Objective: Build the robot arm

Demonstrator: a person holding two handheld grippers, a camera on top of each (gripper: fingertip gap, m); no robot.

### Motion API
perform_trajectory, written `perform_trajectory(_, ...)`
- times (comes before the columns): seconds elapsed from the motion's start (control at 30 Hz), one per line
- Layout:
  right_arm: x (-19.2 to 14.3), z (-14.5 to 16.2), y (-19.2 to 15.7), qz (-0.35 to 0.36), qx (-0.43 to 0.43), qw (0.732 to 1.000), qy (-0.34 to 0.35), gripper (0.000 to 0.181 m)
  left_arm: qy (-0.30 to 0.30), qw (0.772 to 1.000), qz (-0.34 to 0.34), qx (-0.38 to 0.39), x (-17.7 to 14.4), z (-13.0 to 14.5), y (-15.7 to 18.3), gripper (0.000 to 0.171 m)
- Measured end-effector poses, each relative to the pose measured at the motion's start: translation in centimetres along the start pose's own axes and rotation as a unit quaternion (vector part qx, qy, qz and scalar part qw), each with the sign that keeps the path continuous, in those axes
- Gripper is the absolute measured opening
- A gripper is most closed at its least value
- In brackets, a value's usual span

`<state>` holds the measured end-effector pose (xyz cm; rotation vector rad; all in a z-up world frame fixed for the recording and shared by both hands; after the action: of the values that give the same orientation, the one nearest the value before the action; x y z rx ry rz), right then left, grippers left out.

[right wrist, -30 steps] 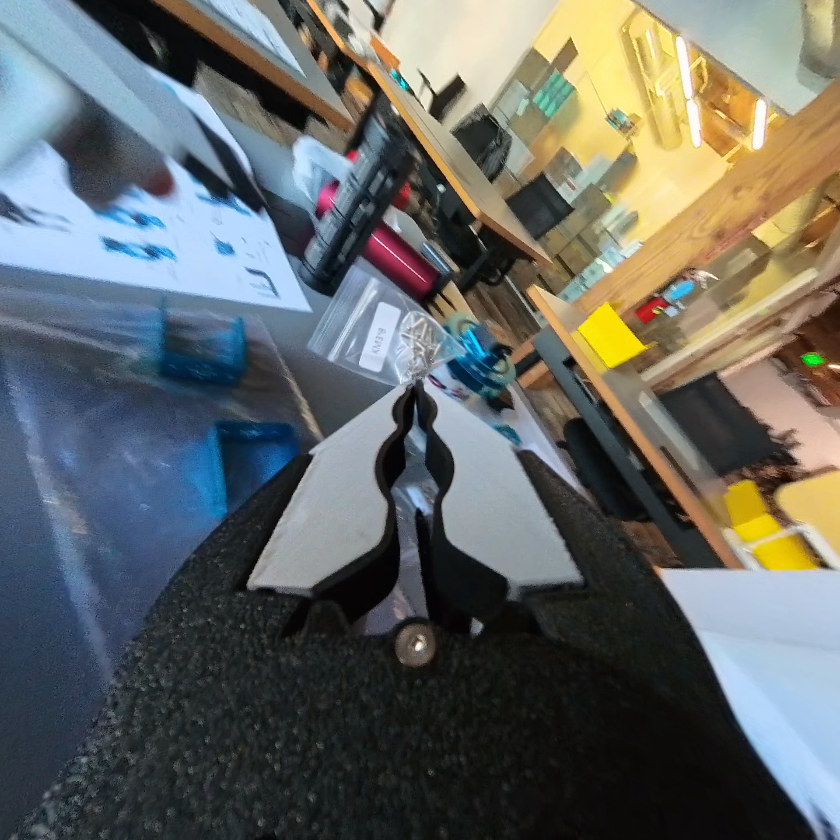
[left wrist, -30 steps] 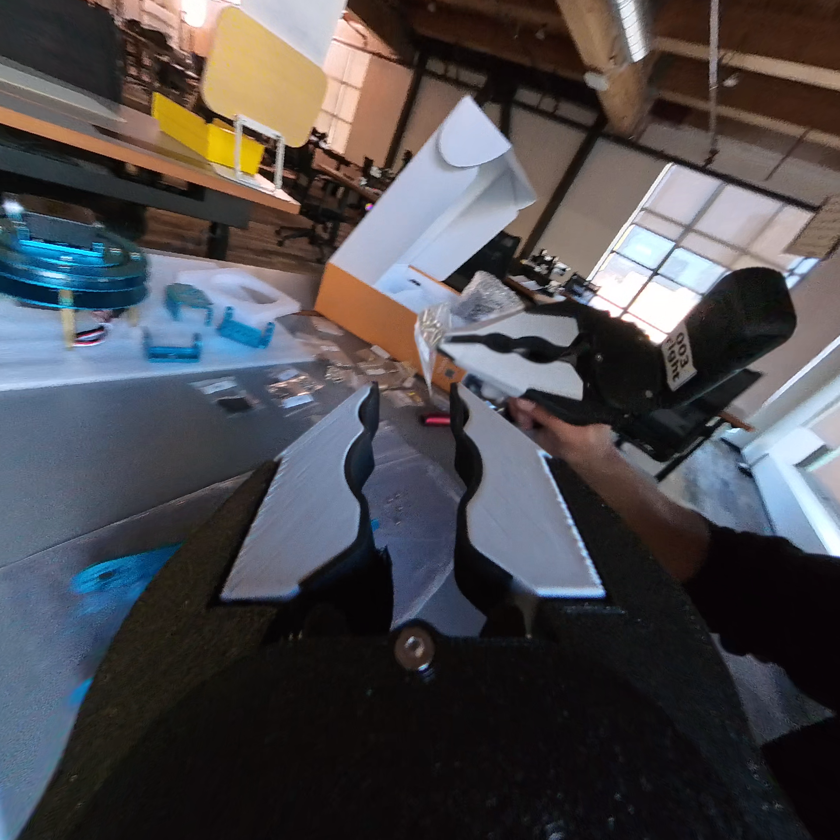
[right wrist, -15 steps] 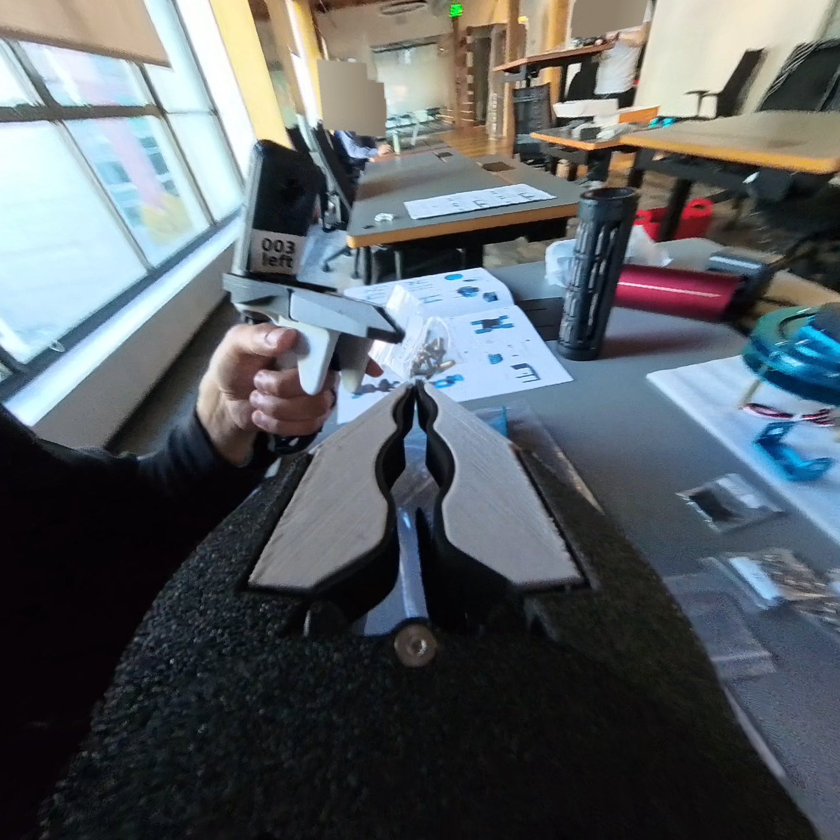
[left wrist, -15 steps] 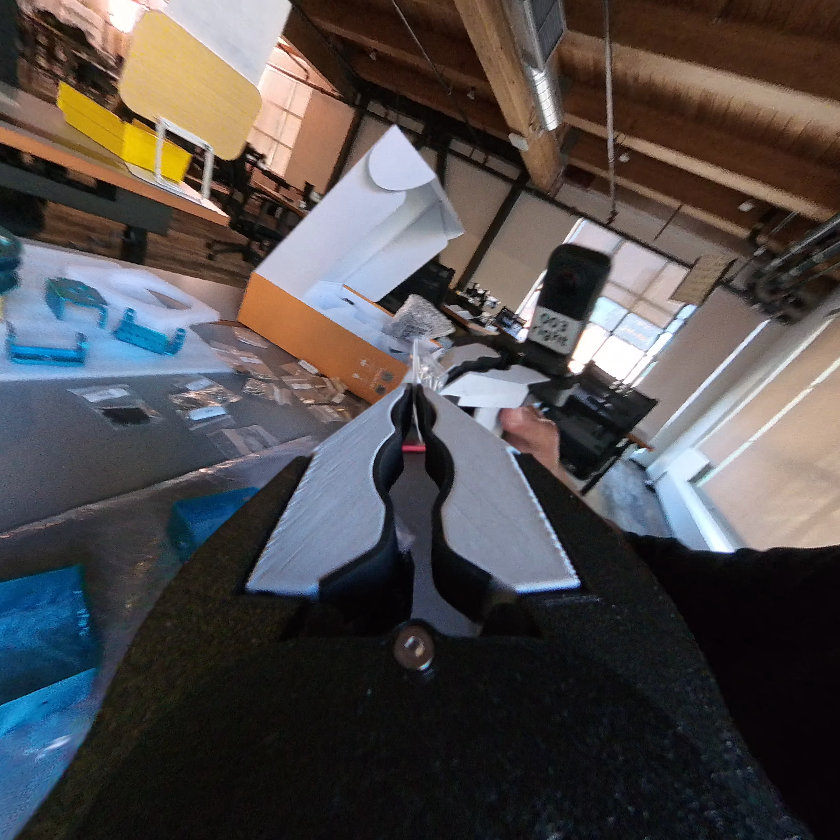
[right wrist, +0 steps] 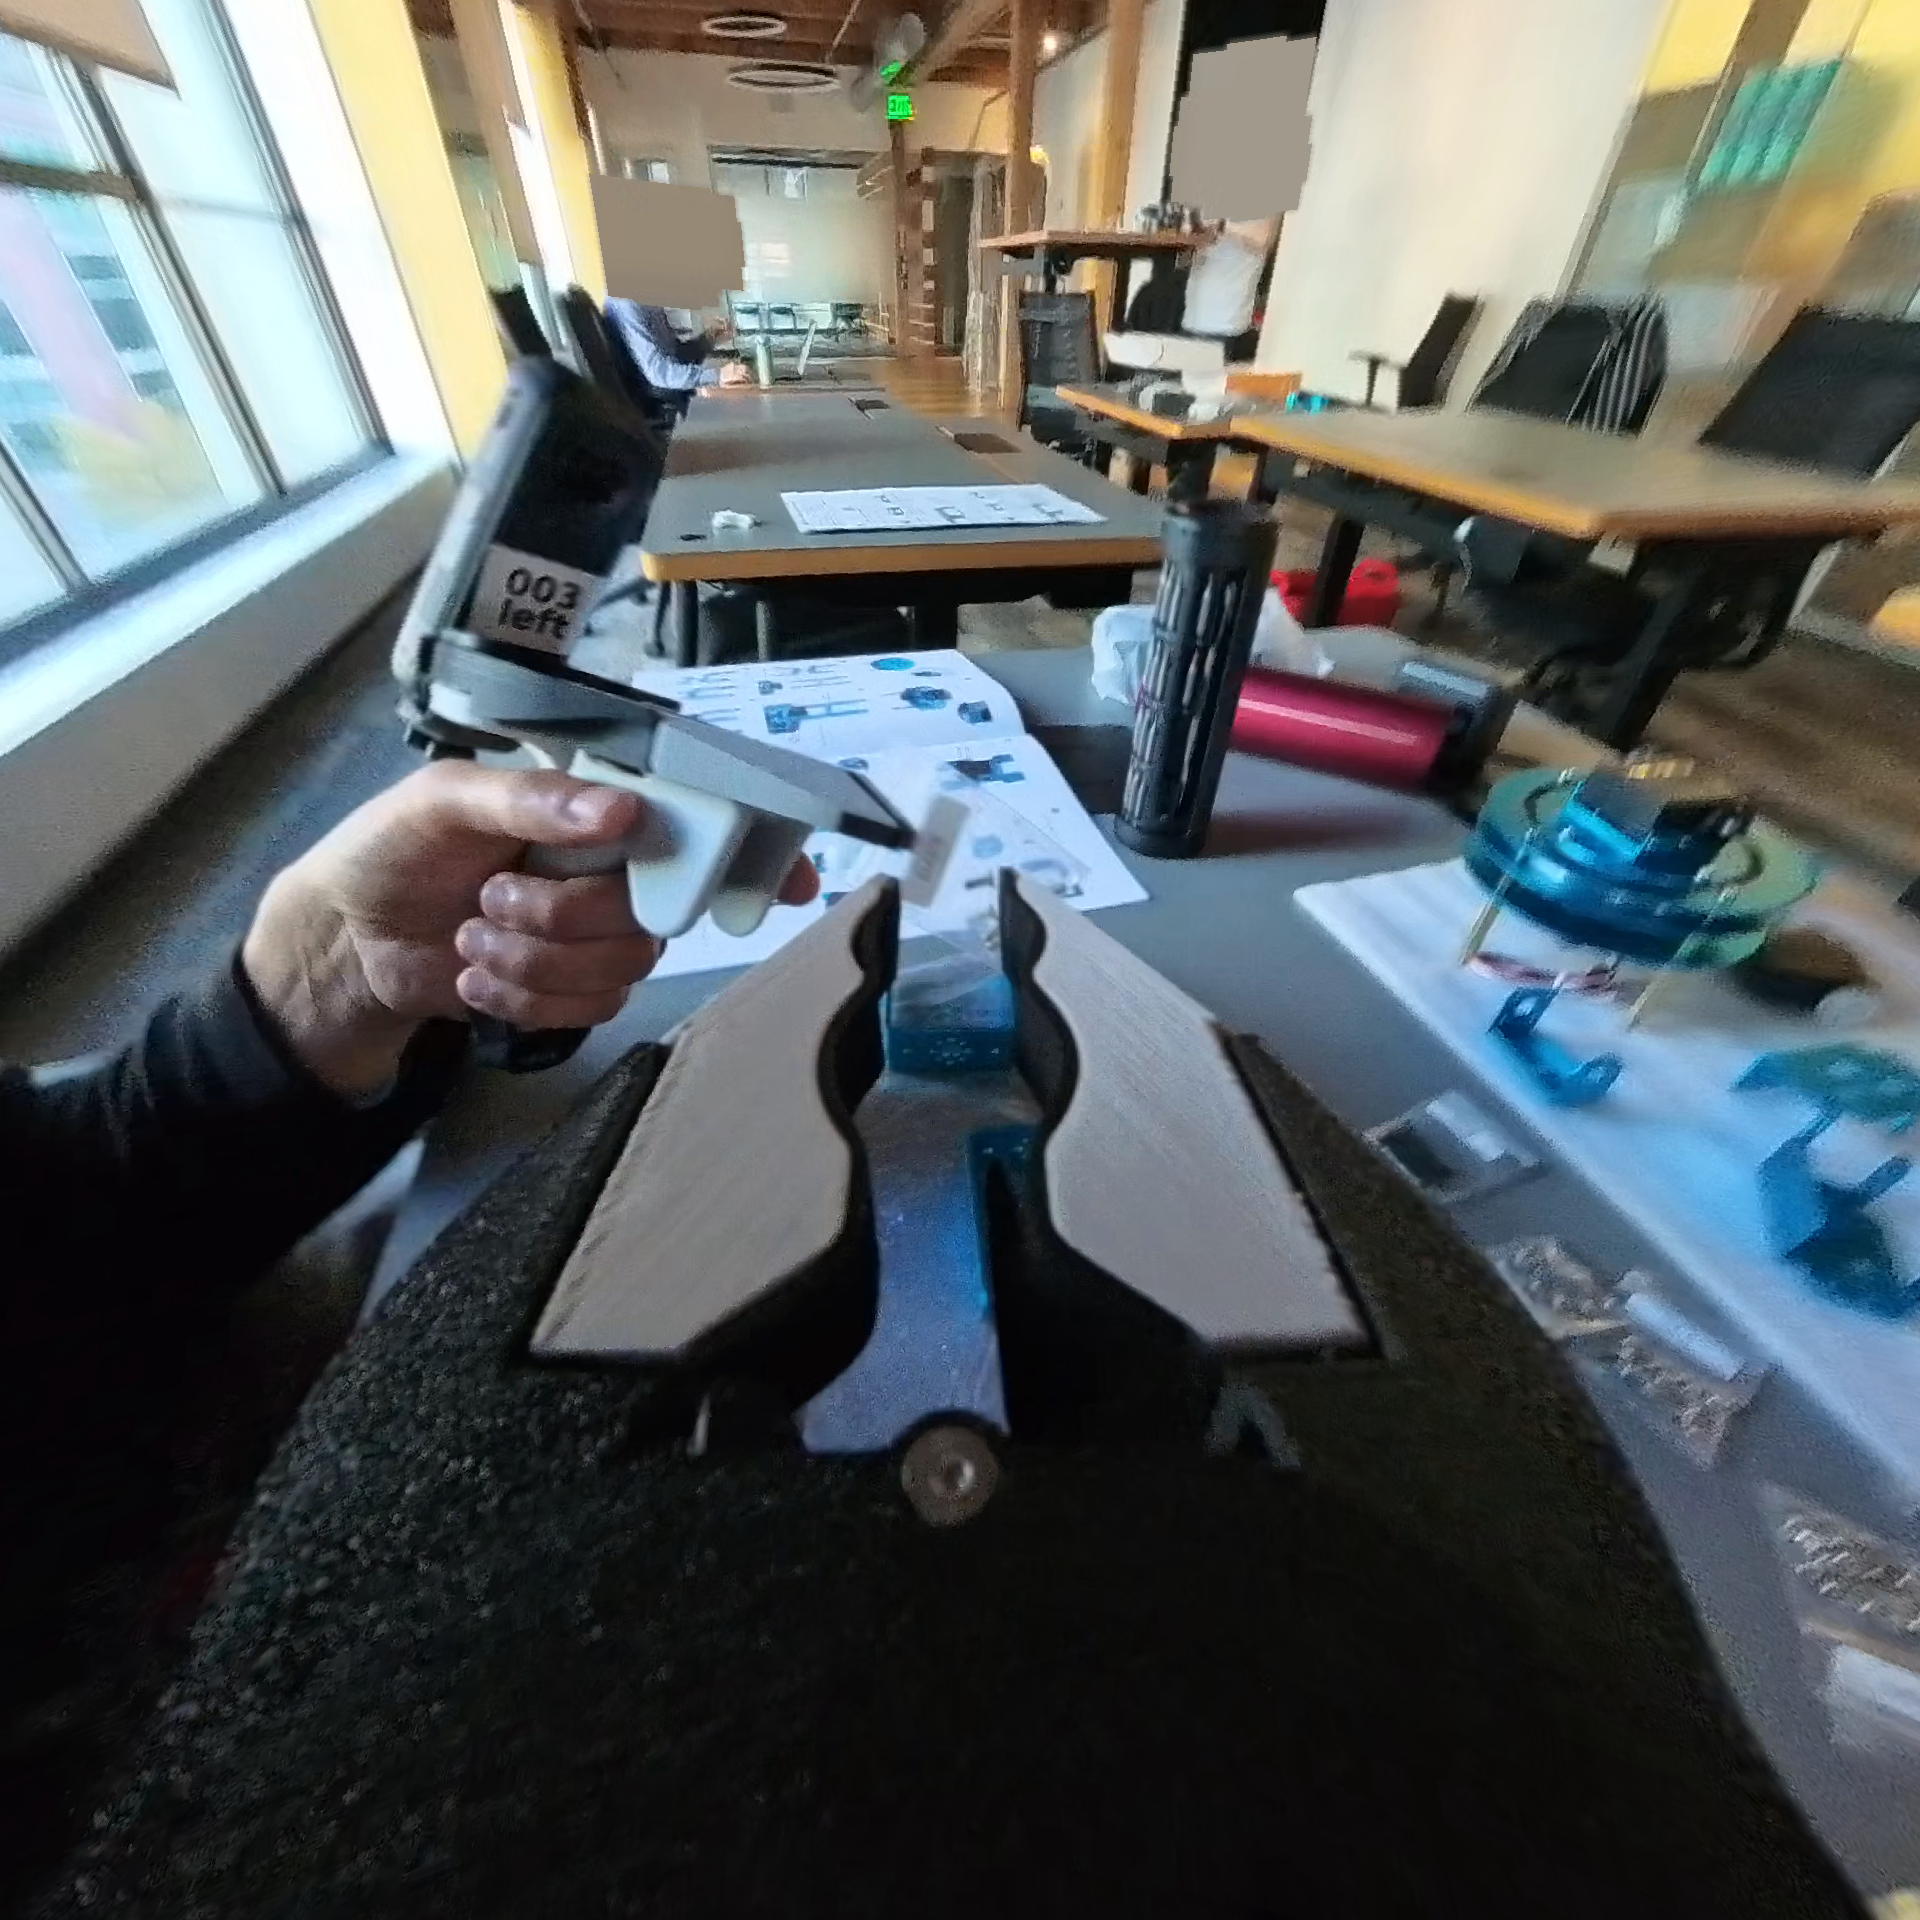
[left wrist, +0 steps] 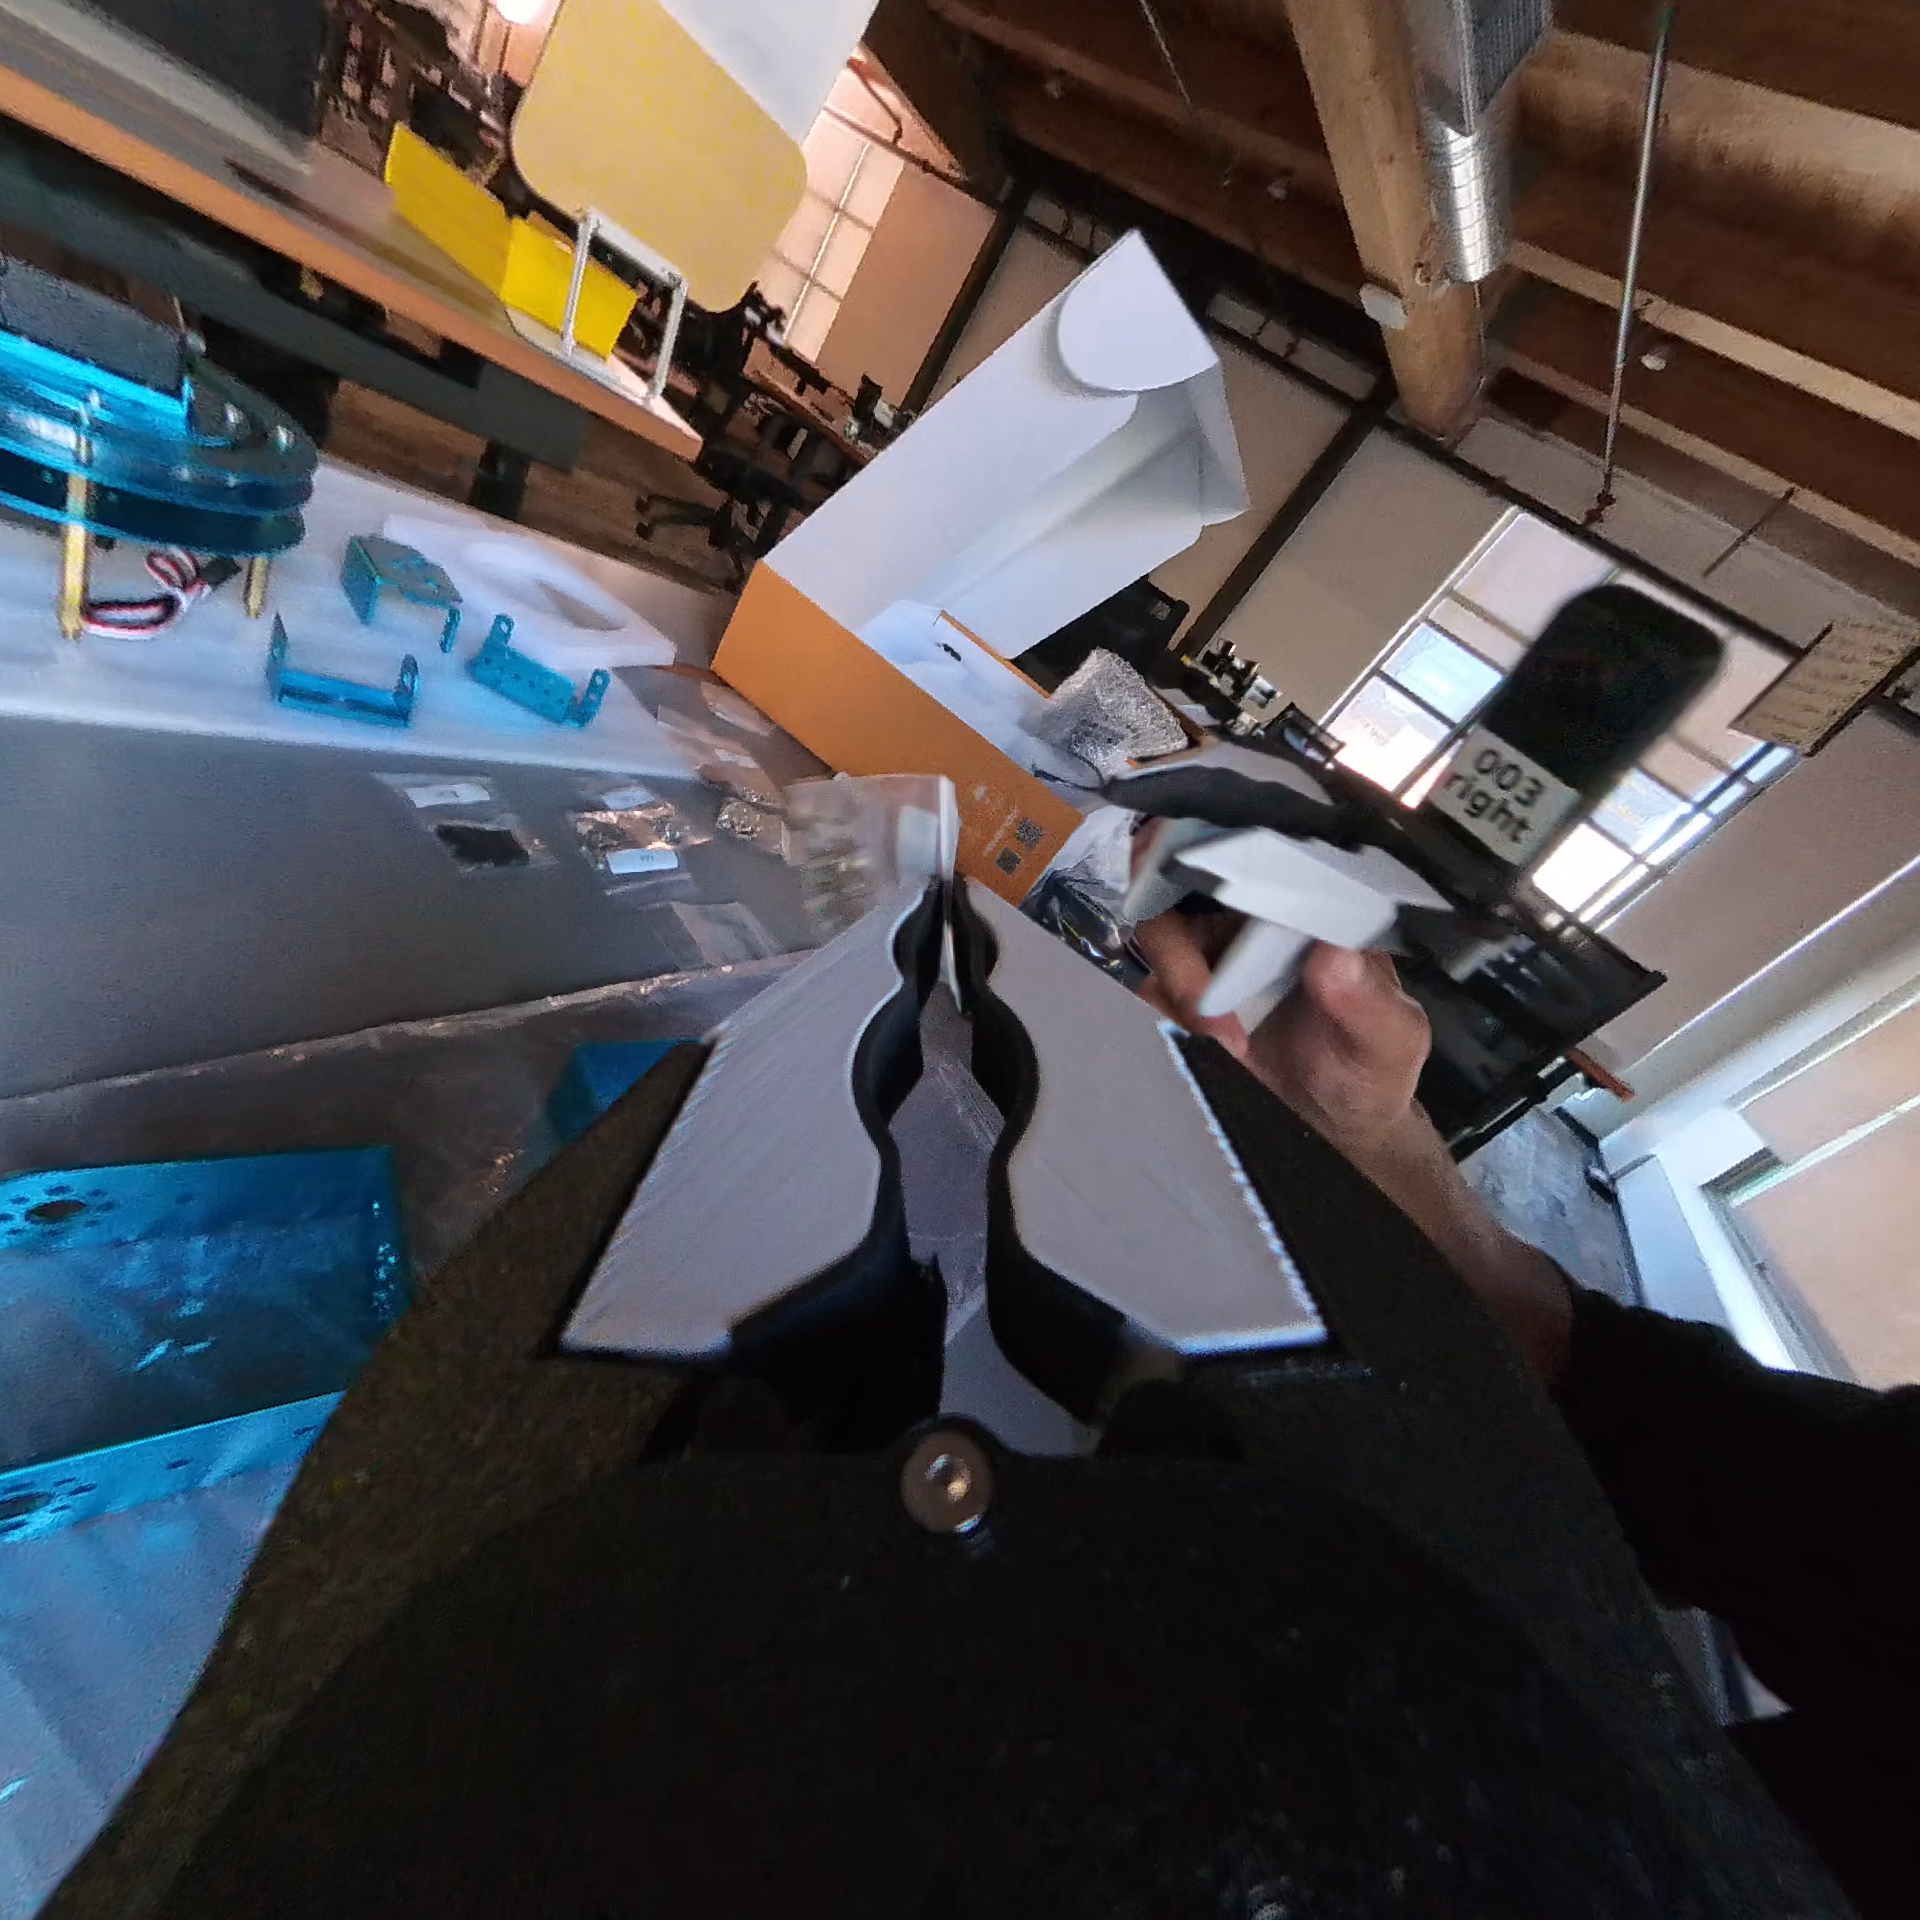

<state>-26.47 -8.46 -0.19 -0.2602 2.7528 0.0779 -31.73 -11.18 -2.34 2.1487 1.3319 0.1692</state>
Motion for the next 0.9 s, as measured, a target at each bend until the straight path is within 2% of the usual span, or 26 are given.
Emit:
perform_trajectory(0.03,0.2,0.0,-0.9,-0.006,-0.026,1.000,-0.003,0.022,-0.002,1.000,0.005,-0.012,0.4,0.2,-0.2,0.000)
perform_trajectory(0.1,1.6,0.8,-2.5,-0.036,-0.036,0.998,-0.031,0.044,-0.006,0.999,0.027,-0.030,1.1,0.7,-0.1,0.000)
perform_trajectory(0.17,3.1,2.3,-2.8,-0.036,-0.039,0.996,-0.070,0.051,-0.011,0.998,0.050,-0.043,1.8,1.2,0.2,0.000)
perform_trajectory(0.3,3.7,3.3,-2.6,-0.044,-0.026,0.995,-0.086,0.049,0.000,0.994,0.085,-0.074,2.4,1.6,0.6,0.000)
perform_trajectory(0.37,3.7,3.4,-2.1,-0.045,-0.007,0.995,-0.086,0.034,0.001,0.989,0.118,-0.093,2.4,1.7,0.9,0.000)
perform_trajectory(0.43,3.9,3.8,-1.9,-0.050,-0.002,0.994,-0.096,0.032,-0.008,0.983,0.150,-0.102,2.5,2.1,1.5,0.000)
perform_trajectory(0.47,4.2,4.2,-1.7,-0.043,0.000,0.994,-0.104,0.029,-0.011,0.982,0.153,-0.106,2.7,2.3,1.5,0.000)
perform_trajectory(0.5,4.3,4.4,-1.8,-0.041,-0.004,0.993,-0.109,0.018,-0.010,0.983,0.150,-0.106,2.9,2.5,1.4,0.000)
perform_trajectory(0.57,4.4,4.6,-1.7,-0.030,-0.023,0.993,-0.111,0.015,-0.003,0.984,0.150,-0.099,2.7,2.5,1.5,0.000)
perform_trajectory(0.63,4.4,5.0,-1.5,-0.032,-0.020,0.992,-0.120,0.001,0.002,0.985,0.149,-0.086,2.3,2.6,1.6,0.004)
perform_trajectory(0.7,4.4,4.9,-1.8,-0.067,0.006,0.992,-0.109,0.000,0.007,0.987,0.141,-0.073,1.9,2.7,1.4,0.006)
perform_trajectory(0.77,4.7,5.4,-2.3,-0.093,0.008,0.989,-0.114,0.001,0.003,0.989,0.130,-0.063,1.9,3.1,1.1,0.000)
perform_trajectory(0.9,5.5,6.8,-2.8,-0.083,-0.039,0.985,-0.143,0.013,-0.019,0.995,0.094,-0.038,1.9,4.4,0.0,0.000)
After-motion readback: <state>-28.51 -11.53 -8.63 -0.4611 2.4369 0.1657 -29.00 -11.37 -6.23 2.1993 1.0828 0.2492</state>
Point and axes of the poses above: each gripper's, where its closed fingertips meet, x out along the fingers, z out of its underside, y = z × x across the jaws, the point moved 1 cm from there along -x, back along the fingers, and after that the axes turned 15 degrees about -y, right-handed, at the moved point
